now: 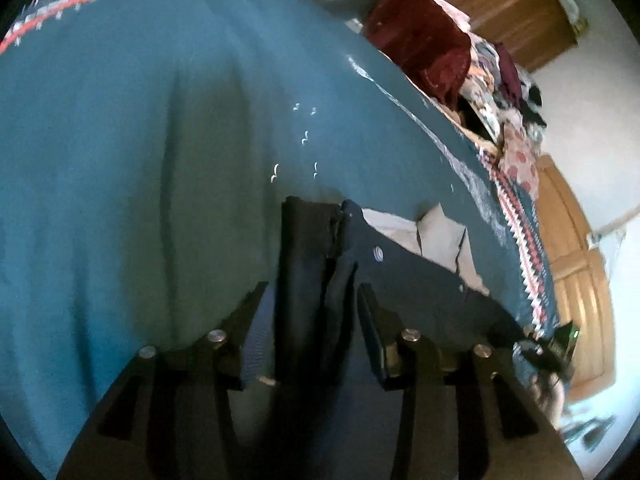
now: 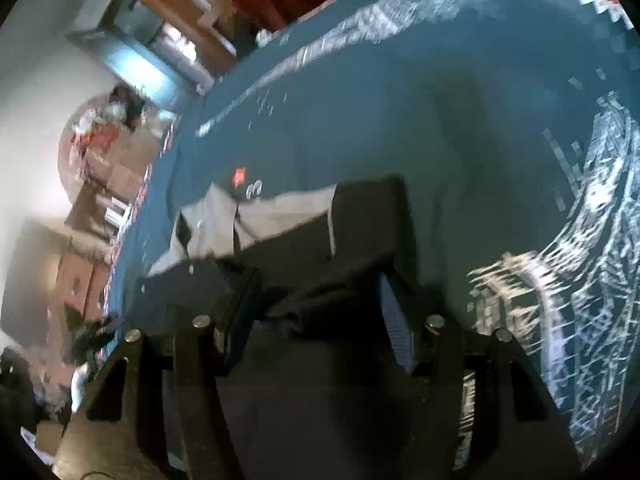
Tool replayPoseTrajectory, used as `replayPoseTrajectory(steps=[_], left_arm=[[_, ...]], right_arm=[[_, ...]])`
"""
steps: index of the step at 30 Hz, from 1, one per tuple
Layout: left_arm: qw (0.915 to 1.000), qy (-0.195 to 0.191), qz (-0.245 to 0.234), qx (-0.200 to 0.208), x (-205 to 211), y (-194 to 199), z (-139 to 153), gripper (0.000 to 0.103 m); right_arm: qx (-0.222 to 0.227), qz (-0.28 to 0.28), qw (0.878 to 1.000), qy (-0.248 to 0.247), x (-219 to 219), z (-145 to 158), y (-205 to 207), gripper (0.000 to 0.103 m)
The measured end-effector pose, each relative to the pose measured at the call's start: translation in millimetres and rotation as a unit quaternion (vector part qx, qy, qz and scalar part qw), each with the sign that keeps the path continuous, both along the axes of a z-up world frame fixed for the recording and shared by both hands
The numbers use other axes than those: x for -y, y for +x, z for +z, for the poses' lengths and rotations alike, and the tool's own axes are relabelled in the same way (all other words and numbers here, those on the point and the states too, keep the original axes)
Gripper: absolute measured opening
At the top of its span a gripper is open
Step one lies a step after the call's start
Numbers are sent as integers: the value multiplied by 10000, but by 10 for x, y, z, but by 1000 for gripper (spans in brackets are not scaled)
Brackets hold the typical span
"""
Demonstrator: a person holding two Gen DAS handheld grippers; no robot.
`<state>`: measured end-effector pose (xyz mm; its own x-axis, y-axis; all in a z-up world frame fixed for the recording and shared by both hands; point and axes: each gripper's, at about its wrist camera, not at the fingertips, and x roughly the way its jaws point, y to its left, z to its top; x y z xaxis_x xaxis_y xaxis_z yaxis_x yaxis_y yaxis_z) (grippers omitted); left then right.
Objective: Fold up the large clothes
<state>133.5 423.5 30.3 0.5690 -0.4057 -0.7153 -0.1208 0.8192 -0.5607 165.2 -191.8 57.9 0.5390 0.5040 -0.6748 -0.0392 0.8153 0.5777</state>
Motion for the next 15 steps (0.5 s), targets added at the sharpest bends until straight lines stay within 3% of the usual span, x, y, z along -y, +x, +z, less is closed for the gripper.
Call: replayPoseTrajectory(steps=[6,8,11,15], left_arm=[[9996,41,-262,83,55,-315,66,49],[9995,37,-303,67,76,-402,50,49],[9993,2,-348,113,138,-496,71,49],[9985,52,-478,243,232,-709,169,49]], right_arm=[[555,-201,9959,679,308,224,-125,80],[537,-284,9964,590,394,219,-133,80],[244,-418,9985,260,476,38,-71,77],[-140,-132,9982,-567,308,-248,95,60]])
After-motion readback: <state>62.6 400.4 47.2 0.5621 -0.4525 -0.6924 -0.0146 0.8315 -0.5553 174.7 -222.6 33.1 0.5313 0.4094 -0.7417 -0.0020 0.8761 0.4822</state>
